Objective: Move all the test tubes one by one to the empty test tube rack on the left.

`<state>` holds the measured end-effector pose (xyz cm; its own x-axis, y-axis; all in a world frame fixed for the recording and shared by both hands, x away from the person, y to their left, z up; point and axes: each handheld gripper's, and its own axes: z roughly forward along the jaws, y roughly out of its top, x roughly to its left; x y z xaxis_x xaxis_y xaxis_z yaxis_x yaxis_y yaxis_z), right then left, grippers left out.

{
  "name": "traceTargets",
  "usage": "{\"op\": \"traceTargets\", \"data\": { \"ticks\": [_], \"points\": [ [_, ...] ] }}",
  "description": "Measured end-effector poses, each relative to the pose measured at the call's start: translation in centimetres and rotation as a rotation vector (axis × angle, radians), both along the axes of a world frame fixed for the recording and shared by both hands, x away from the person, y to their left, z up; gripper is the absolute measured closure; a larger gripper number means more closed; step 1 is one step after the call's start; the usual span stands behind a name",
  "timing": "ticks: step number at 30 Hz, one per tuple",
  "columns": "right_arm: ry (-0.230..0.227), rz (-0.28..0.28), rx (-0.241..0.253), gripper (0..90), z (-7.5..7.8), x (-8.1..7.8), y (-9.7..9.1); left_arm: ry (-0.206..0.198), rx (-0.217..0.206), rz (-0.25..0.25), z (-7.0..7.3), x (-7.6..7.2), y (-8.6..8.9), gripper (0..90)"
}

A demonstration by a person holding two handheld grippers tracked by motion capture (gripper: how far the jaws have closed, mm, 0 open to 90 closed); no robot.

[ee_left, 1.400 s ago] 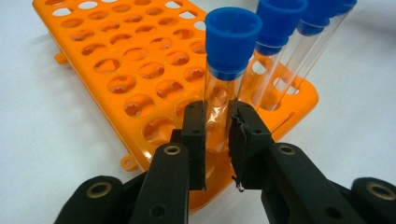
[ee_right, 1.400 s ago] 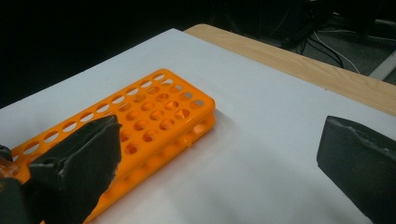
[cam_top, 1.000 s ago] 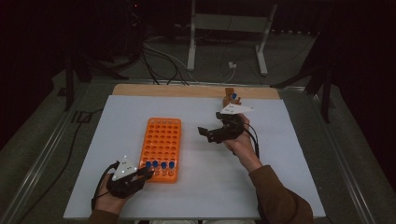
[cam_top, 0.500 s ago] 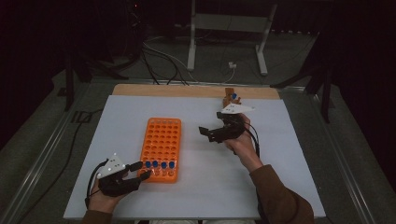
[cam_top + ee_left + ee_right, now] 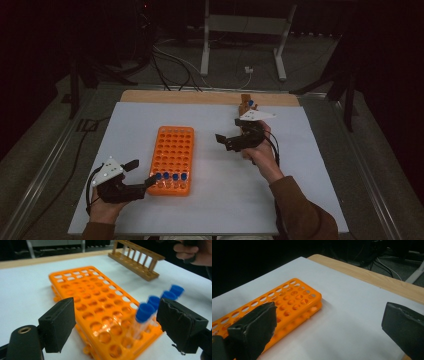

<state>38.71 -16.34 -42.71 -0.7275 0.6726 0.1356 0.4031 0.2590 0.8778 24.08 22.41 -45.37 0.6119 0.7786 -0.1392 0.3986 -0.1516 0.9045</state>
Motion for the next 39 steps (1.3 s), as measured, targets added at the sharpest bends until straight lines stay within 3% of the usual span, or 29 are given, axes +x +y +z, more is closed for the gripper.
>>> {"op": "traceTargets", "data": {
  "ticks": [7,12,16,18,25,30,36,39],
  "points": [
    [0.002,-0.019,0.006,0.2,0.0,0.2,-0.7,-0.039,0.0,0.051,1.2,1.8,-0.8,9.6],
    [-0.007,-0.035,0.01,0.2,0.0,0.3,-1.5,-0.035,0.023,0.084,1.3,3.6,-1.4,2.3],
    [-0.013,-0.059,0.007,0.2,0.0,0.5,-2.4,-0.046,0.01,0.097,1.3,4.5,-1.7,1.6],
    [-0.016,-0.075,-0.001,0.2,0.0,0.7,-2.8,-0.053,-0.007,0.11,1.2,4.7,-1.7,1.6],
    [-0.029,-0.137,-0.065,0.2,-0.3,1.7,-4.5,-0.046,-0.005,0.132,0.5,4.9,-1.5,1.0],
    [-0.029,-0.195,-0.071,0.2,-0.4,2.9,-5.5,-0.044,-0.008,0.135,0.4,4.9,-1.5,0.9],
    [-0.026,-0.215,-0.096,0.2,-0.4,4.6,-6.1,-0.042,-0.012,0.147,0.1,4.8,-1.4,0.9],
    [-0.02,-0.226,-0.085,0.2,-0.5,5.5,-6.5,-0.037,-0.011,0.146,0.0,4.8,-1.4,0.9]
  ]
}}
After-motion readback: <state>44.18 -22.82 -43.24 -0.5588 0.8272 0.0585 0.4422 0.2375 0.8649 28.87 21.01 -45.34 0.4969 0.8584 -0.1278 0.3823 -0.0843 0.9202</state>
